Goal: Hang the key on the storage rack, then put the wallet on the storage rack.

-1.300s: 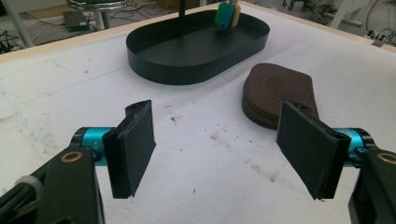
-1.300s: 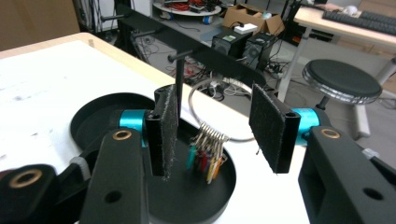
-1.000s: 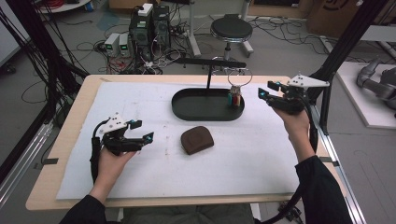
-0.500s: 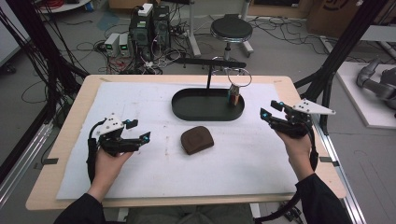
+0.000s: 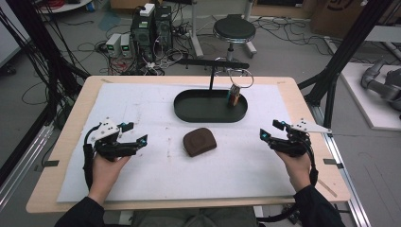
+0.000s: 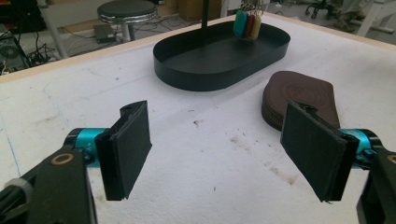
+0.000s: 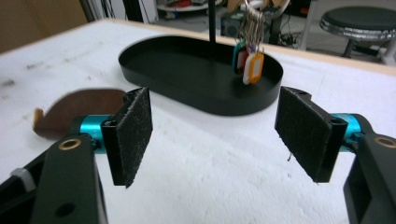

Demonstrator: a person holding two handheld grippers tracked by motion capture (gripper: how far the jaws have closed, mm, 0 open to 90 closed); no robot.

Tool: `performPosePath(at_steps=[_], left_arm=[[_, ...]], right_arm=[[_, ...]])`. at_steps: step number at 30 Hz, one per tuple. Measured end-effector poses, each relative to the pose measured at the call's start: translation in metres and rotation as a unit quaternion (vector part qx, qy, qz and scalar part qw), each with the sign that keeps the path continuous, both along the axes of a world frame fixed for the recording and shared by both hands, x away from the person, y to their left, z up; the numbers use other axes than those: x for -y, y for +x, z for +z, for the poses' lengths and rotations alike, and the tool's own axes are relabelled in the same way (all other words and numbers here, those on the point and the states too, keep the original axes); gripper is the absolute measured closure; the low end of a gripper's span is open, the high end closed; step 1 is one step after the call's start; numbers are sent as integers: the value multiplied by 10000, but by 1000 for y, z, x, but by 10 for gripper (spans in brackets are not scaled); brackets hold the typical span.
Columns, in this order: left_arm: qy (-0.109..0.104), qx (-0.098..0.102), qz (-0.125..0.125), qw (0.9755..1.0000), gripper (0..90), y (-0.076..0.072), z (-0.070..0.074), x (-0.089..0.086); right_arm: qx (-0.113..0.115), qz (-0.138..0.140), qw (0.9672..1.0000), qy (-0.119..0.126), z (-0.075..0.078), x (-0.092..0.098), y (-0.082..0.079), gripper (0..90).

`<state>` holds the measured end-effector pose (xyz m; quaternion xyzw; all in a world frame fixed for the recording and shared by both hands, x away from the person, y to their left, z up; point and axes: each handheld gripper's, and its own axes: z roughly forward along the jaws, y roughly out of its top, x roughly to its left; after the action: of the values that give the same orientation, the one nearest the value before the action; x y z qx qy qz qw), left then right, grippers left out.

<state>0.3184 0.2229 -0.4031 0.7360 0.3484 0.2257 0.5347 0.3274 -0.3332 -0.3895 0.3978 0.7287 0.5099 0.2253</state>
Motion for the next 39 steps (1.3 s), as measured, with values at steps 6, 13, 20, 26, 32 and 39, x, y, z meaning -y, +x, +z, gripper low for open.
performPosePath(at_steps=[6, 13, 20, 26, 32, 39], left_arm=[[-18, -32, -104, 9999, 243, 2, -2, 8], [29, -75, -246, 9997, 243, 6, -3, 21], [2, -179, -349, 9992, 243, 13, -5, 37], [24, -329, -429, 9985, 259, 19, -9, 52], [-68, -611, -407, 9973, 266, 25, -14, 67], [-115, -1169, -472, 9920, 344, 35, -24, 88]], right_arm=[[-121, -64, 9999, 17, -4, 2, 2, 236], [-194, -149, 9997, 26, -7, 8, 6, 215], [-199, -185, 9996, 8, -8, 11, 7, 215], [-165, -208, 9996, -100, -8, 12, 8, 215], [-145, -250, 9995, -156, -8, 15, 8, 215], [-152, -294, 9993, -178, -8, 18, 8, 216]])
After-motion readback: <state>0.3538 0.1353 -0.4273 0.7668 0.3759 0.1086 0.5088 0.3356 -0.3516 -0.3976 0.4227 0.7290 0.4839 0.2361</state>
